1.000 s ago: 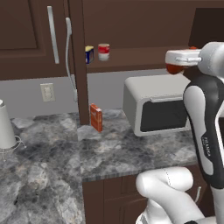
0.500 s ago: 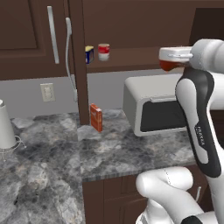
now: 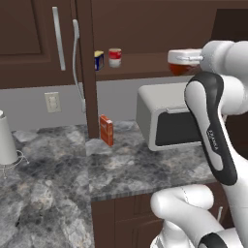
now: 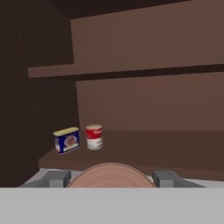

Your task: Pick the cans from the counter and place them in their designated side in the cabinet.

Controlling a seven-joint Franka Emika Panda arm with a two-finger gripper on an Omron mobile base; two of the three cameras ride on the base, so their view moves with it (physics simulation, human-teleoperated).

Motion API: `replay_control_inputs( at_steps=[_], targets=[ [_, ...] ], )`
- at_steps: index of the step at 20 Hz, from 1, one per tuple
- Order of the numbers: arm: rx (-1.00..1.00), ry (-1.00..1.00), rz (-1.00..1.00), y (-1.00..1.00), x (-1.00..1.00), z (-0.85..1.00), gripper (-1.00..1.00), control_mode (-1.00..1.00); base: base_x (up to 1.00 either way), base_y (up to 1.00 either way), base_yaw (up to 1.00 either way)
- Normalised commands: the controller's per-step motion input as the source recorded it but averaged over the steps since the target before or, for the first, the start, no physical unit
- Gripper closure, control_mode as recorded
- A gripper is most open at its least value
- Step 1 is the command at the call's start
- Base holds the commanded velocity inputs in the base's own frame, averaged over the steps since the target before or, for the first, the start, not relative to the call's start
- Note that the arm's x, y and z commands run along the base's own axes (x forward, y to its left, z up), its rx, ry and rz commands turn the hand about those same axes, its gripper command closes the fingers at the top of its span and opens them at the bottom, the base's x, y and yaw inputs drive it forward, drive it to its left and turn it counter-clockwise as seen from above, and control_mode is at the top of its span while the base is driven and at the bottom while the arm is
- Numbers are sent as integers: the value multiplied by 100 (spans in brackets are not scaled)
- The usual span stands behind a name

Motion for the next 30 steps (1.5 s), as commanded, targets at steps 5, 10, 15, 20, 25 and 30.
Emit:
replay_control_inputs(
  at_steps=[5, 10, 15, 20, 25, 30],
  targets=[
    [0, 0, 1, 6, 20, 0, 100, -100, 0, 0, 0],
    [0, 0, 1, 10, 20, 0, 100, -100, 0, 0, 0],
    [0, 0, 1, 13, 20, 0, 100, -100, 0, 0, 0],
    [0, 0, 1, 11, 20, 0, 100, -100, 0, 0, 0],
    [0, 0, 1, 7, 22, 0, 100, -100, 0, 0, 0],
    [0, 0, 1, 0, 23, -3, 100, -100, 0, 0, 0]
  ],
)
